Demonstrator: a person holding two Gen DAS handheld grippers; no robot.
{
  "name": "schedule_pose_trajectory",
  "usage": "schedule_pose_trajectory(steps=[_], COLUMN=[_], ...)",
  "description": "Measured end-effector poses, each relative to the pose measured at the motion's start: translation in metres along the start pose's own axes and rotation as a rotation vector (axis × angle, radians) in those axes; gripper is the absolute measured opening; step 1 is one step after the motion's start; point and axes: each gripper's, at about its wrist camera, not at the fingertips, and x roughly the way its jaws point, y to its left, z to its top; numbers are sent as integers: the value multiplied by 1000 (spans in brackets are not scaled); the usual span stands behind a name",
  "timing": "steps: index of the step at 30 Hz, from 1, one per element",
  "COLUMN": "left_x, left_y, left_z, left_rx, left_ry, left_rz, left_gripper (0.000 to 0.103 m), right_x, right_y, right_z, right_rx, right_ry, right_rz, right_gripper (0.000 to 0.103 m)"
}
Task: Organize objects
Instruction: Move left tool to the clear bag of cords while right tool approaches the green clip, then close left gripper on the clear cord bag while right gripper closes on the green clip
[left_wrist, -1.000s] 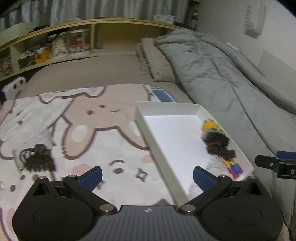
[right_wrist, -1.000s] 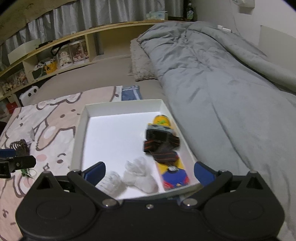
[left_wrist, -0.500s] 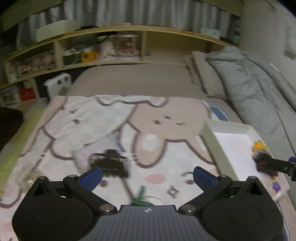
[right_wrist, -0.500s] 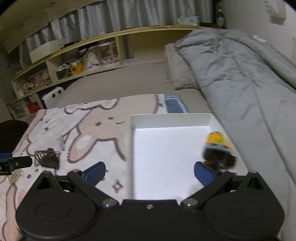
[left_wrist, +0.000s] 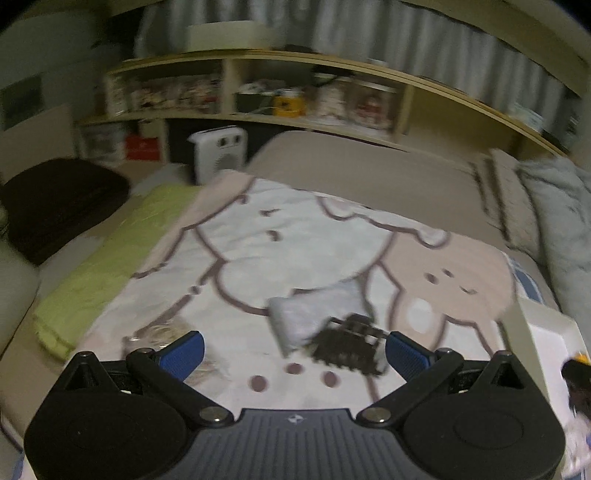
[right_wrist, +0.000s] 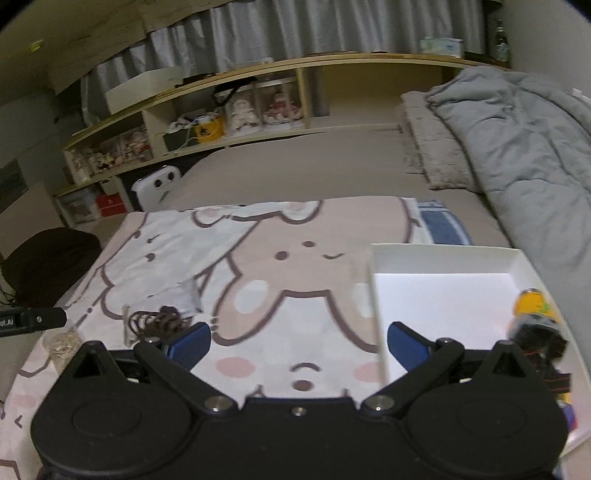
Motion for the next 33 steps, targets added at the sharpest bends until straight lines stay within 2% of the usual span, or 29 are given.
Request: schedule_pose_trajectory(steps=[8, 12, 14, 21, 25, 29, 33], left_x=[13, 25, 32, 56, 73, 92, 112], left_y=[43, 59, 68, 88, 94, 101, 114], left_z=[9, 11, 13, 12, 7, -1, -15], left_rx=[-119, -187, -219, -299, -371, -439, -570], left_ry=[1, 29, 47, 96, 138, 165, 200], left_rz=[120, 250, 289, 270, 238, 246, 239], left_gripper=[103, 103, 103, 103, 103, 103, 103], right_x=[25, 40, 48, 61, 69, 74, 80], right_y=[31, 35, 37, 43, 48, 53, 58], right_z=[-8, -24, -34, -60, -67, -74, -80], right_rx=[-28, -10, -4, -68, -90, -117, -155], right_ry=[-11, 2, 7, -40, -16, 7, 57], right_rz=[70, 95, 107, 97, 90, 95, 107], right_gripper=[103, 103, 103, 103, 103, 103, 103])
